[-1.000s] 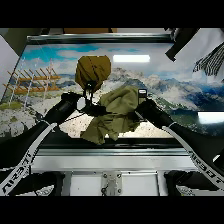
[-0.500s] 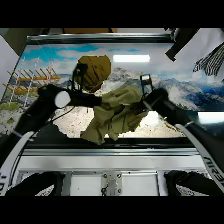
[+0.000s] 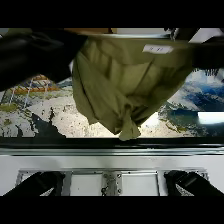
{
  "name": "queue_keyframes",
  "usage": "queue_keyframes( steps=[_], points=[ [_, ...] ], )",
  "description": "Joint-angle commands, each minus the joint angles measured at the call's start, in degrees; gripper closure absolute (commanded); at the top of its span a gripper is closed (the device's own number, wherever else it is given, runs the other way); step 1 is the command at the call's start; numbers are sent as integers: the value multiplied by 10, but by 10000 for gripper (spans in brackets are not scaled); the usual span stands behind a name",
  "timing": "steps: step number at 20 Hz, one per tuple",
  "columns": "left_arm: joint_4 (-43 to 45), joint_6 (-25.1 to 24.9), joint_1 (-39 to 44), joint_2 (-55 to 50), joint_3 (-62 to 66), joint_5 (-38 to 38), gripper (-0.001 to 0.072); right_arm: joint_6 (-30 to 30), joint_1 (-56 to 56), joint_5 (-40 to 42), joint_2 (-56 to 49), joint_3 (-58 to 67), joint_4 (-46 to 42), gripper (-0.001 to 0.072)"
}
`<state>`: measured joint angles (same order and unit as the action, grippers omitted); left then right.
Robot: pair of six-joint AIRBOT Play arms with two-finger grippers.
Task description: Fold the clothes and pants, and hang the long-sleeved shirts on hangers.
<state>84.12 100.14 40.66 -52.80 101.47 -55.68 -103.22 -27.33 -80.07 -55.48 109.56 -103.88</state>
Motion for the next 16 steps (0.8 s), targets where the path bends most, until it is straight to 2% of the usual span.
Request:
queue_keyframes(
  steps=[1, 4, 6, 8, 9, 14, 16],
  points=[
    [4, -19, 45, 0, 99, 14, 691, -3, 0, -5, 40, 75, 26, 697],
    [8, -32, 47, -33, 170, 0, 691, -29, 0, 7, 55, 75, 26, 697],
    [64, -22, 47, -57, 185, -27, 691, -39, 1, 4, 49, 75, 26, 697],
    [149, 40, 40, -73, 145, -66, 691, -42, 1, -12, 25, 74, 25, 697],
    [158, 55, 24, -84, 119, -94, 690, -39, 1, -31, 5, 74, 23, 697],
    [60, 51, -92, -153, -7, -285, 691, 67, 2, -192, -131, 51, -15, 697],
    [12, 35, -116, -155, -95, -313, 691, 74, 0, -231, -160, -10, -13, 697]
  ],
)
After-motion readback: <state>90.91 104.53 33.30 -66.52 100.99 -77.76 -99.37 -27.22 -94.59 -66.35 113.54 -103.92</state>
